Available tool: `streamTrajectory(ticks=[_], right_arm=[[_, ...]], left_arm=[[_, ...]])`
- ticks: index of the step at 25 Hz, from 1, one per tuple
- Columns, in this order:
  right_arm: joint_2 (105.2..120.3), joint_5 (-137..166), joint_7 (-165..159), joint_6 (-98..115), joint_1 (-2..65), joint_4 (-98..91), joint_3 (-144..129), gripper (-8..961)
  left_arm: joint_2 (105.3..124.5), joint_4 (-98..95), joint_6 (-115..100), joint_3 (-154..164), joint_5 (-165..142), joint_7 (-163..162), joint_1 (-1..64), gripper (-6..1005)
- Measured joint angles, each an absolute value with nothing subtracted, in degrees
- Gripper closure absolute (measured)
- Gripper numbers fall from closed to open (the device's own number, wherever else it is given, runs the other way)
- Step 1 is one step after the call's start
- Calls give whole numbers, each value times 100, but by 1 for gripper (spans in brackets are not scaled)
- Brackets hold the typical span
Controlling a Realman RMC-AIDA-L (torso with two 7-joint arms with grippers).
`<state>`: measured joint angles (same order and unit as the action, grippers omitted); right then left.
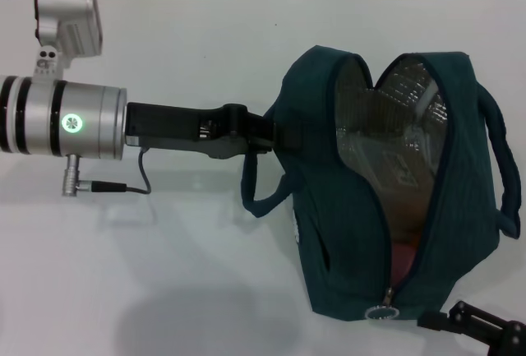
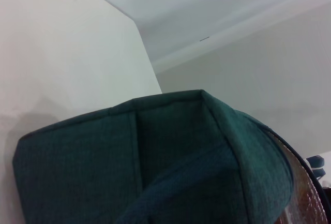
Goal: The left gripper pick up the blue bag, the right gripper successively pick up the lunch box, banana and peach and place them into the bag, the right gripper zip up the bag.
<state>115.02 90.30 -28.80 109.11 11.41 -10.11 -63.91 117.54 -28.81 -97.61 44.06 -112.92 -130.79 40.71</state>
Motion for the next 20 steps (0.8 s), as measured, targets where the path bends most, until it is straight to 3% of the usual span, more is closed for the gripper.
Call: streamTrajectory(ticks=[20], right_arm=[[11522,8885,-2869,9806,1299,-1042,-6060,92]], left_arm=[[11787,-2865,-9838,4403,-11280,-13036,4103,922]])
